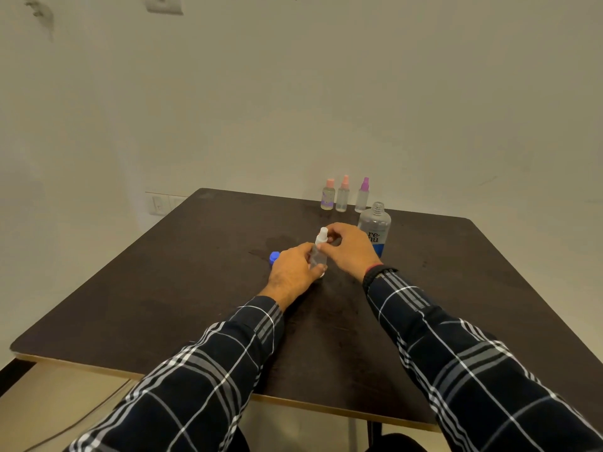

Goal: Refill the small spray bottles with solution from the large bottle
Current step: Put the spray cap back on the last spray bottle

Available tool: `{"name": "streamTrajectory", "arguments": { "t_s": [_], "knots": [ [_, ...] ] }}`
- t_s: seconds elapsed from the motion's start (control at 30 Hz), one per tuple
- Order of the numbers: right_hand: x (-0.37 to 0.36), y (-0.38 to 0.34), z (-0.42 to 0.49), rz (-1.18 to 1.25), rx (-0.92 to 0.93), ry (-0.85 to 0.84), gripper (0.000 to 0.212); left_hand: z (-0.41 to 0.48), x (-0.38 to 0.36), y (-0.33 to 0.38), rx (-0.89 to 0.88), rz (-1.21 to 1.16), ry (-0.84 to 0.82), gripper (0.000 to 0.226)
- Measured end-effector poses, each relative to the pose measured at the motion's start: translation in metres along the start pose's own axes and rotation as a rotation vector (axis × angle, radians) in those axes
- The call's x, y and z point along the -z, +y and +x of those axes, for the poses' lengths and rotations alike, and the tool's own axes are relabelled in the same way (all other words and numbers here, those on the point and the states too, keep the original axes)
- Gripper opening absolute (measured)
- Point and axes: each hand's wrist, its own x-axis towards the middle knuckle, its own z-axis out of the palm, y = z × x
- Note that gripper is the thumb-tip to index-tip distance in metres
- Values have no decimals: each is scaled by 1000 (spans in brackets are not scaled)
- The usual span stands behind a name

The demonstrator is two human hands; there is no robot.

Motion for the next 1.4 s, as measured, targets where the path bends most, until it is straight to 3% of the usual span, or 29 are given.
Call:
{"name": "streamTrajectory", "arguments": {
  "t_s": [0.2,0.43,0.6,0.7,0.83,1.1,1.2,1.33,1.4],
  "knots": [
    [-7,-9,1,-19,-96,34,19,2,-1,0,16,26,-8,46],
    [0,-11,2,-67,-75,-23,19,2,-1,-1,14,21,-10,46],
    [2,-5,1,-143,-138,-51,46,2,0,0,12,-3,-18,38],
    [14,-2,-1,22,-98,-84,57,2,1,0,18,-2,-16,42],
    [16,3,-5,173,2,-172,45,1,1,-1,7,8,-12,44],
    [-2,7,-2,147,-32,-7,21,2,1,-2,2,9,-8,42],
    [-10,6,-3,136,-81,7,30,2,1,-1,6,-8,-7,42],
    [1,10,-3,213,-35,-66,58,1,1,-2,-6,-5,-2,46],
    [6,10,-1,254,26,-101,49,1,1,-1,-5,6,-1,49]
  ]
}}
